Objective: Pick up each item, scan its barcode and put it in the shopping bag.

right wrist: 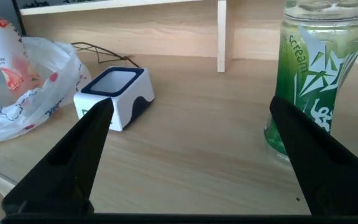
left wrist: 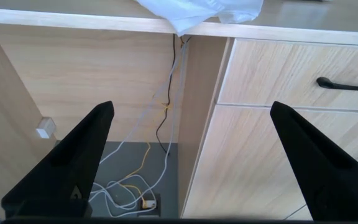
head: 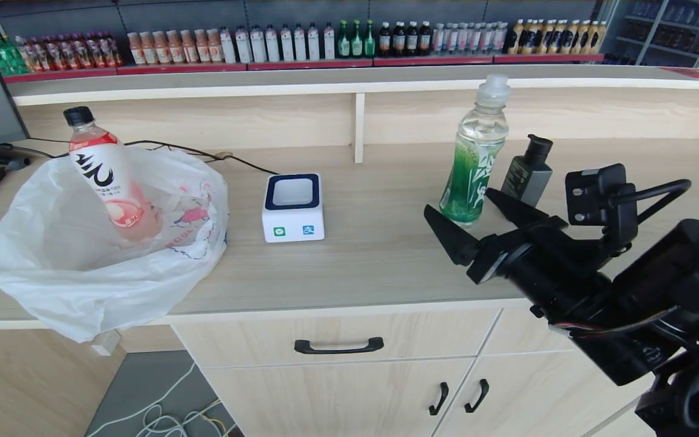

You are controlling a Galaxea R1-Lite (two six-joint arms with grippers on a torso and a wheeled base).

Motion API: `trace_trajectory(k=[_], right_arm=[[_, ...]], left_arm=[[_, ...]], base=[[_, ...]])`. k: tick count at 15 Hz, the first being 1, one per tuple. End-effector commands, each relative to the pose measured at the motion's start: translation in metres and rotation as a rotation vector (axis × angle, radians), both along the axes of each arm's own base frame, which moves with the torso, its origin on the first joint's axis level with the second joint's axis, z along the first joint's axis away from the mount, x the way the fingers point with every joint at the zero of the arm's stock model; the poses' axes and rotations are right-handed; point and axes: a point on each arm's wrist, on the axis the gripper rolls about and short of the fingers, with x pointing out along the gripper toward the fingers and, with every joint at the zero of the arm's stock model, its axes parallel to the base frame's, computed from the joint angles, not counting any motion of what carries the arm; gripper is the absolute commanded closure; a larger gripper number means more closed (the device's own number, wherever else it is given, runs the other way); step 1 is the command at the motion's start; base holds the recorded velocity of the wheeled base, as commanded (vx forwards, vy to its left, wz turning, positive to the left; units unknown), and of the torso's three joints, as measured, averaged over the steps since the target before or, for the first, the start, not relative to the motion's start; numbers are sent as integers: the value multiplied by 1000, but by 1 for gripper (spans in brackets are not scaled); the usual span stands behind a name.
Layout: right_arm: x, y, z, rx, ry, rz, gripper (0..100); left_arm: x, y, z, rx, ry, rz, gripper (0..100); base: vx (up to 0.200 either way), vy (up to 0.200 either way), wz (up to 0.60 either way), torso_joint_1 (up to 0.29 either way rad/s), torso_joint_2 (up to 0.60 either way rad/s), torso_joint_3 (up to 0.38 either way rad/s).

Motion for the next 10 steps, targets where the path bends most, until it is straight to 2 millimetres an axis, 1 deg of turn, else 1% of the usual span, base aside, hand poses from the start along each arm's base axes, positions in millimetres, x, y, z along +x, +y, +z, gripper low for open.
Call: trace_trajectory(k=[1,3,4,7,10], right_arm=[[22,-11,25,2,-13,-93,0],[40,-20,45,-65,19,-162,0],[46,-22,50,-81,44,-183,0],[57,-21,54,-78,76,-248,0],[61,-20,50,-70,92,-281,0]], left_arm=[[0,0,0,0,0,-1,0],[0,0,0,0,0,-1,0],[0,0,0,0,0,-1,0],[0,0,0,0,0,-1,0],[0,0,0,0,0,-1,0]], base=[[0,0,0,0,0,0],[0,0,0,0,0,0],[0,0,0,0,0,0],[0,0,0,0,0,0],[0,0,0,0,0,0]])
